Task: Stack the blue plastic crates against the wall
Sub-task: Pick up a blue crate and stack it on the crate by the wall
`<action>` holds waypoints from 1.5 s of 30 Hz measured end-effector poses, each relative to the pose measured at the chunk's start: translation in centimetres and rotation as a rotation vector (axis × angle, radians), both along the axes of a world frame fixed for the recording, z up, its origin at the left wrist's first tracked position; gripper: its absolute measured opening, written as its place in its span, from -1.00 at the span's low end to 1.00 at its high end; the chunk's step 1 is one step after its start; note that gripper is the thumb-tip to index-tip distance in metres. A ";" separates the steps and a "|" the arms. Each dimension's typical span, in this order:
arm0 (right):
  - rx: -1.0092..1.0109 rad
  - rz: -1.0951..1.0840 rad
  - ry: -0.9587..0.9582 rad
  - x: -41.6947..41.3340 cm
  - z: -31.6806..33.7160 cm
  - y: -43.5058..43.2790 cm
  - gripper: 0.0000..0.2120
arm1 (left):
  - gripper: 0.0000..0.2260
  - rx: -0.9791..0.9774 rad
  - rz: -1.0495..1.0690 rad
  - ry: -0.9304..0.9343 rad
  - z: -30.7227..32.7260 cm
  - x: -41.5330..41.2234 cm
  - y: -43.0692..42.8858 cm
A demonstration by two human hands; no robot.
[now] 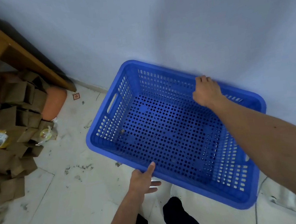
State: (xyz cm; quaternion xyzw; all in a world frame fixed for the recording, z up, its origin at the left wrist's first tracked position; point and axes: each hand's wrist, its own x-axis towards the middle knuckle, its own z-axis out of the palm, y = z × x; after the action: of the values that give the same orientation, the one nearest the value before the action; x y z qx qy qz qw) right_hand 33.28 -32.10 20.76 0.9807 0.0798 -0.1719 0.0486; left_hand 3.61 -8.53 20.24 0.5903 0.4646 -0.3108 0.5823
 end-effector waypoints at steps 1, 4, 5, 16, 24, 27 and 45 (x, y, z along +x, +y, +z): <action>-0.021 0.042 0.025 -0.5 0.4 0.1 -0.45 | -0.55 0.092 -0.127 0.025 0.3 0.1 0.2; -0.073 0.211 0.098 -2.6 1.6 0.8 -0.52 | -0.45 0.428 -0.628 0.042 1.3 0.6 1.5; -0.070 0.240 0.117 -3.8 2.1 1.2 -0.53 | -0.39 0.507 -0.768 0.026 1.5 0.7 1.9; 0.174 0.086 0.267 -21.6 3.8 6.2 -0.63 | -0.38 0.756 -1.561 -0.404 3.0 2.5 7.8; 0.249 -0.182 0.250 -31.1 3.2 7.6 -0.26 | -0.65 0.845 -1.585 -0.963 4.4 3.2 10.7; 0.141 -0.154 0.238 -33.1 1.8 6.4 -0.36 | -0.60 0.836 -1.760 -0.790 3.0 3.8 11.0; -0.054 0.060 0.111 -33.9 -2.4 2.5 -0.67 | -0.58 1.204 -2.210 -0.576 -1.0 5.9 11.4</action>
State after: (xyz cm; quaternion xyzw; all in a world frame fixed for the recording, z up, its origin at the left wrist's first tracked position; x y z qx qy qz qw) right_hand -0.60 -29.64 18.34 0.9650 0.1073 -0.2268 0.0757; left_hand 9.54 2.88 19.22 0.8728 -0.3429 -0.2301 -0.2600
